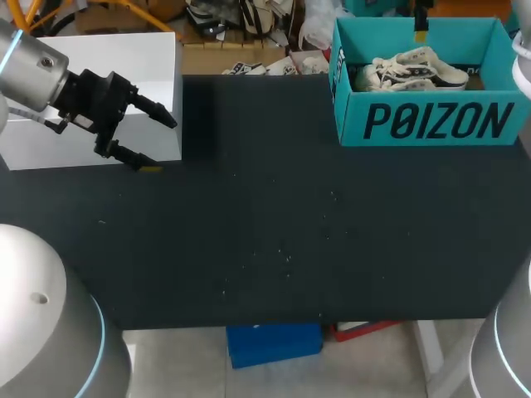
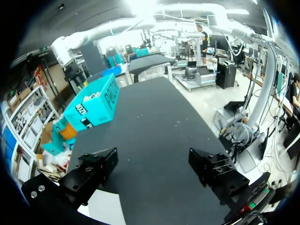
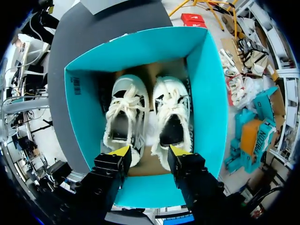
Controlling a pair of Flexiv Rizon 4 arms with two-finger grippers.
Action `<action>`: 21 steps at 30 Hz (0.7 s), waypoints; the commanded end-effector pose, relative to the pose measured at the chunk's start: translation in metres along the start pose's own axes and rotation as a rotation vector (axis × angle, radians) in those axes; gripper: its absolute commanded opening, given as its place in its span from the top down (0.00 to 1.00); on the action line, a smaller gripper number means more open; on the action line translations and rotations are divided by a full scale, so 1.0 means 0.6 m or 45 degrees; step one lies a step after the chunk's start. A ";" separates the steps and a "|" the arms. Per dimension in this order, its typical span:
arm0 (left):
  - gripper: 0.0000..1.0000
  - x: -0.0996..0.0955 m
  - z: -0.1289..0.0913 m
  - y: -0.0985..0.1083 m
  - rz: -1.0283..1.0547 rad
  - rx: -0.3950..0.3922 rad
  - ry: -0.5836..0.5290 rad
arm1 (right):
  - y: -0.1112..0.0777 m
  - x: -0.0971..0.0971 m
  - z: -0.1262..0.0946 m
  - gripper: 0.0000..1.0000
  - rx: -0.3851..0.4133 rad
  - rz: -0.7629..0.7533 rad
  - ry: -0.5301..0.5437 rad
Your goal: Take the shoe out of the shoebox, open the shoe tongue, remove and reinsert the insole, then place the shoe into the shoebox
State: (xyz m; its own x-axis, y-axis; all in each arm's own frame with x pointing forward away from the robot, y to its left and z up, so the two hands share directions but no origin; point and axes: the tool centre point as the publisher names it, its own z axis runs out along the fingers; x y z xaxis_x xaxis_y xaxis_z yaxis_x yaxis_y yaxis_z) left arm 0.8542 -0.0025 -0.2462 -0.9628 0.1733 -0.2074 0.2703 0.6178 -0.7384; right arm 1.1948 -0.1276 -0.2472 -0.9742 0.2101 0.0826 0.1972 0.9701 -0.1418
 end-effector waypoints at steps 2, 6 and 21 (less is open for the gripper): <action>0.00 0.001 0.002 0.001 0.003 -0.001 -0.006 | 0.012 0.149 -0.046 0.55 0.008 0.032 -0.313; 0.00 0.001 0.002 0.001 0.003 -0.001 -0.006 | 0.019 0.202 -0.052 0.54 0.011 0.085 -0.372; 0.00 0.001 0.002 0.001 0.003 -0.001 -0.006 | 0.019 0.394 -0.041 0.20 -0.007 0.352 -0.596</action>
State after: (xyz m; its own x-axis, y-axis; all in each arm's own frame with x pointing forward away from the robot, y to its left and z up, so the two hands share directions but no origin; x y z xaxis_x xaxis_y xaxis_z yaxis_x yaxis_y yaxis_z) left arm 0.8541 -0.0025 -0.2462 -0.9628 0.1733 -0.2074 0.2703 0.6178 -0.7384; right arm 1.0373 -0.0888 -0.2145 -0.8336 0.4739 0.2838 0.4483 0.8806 -0.1534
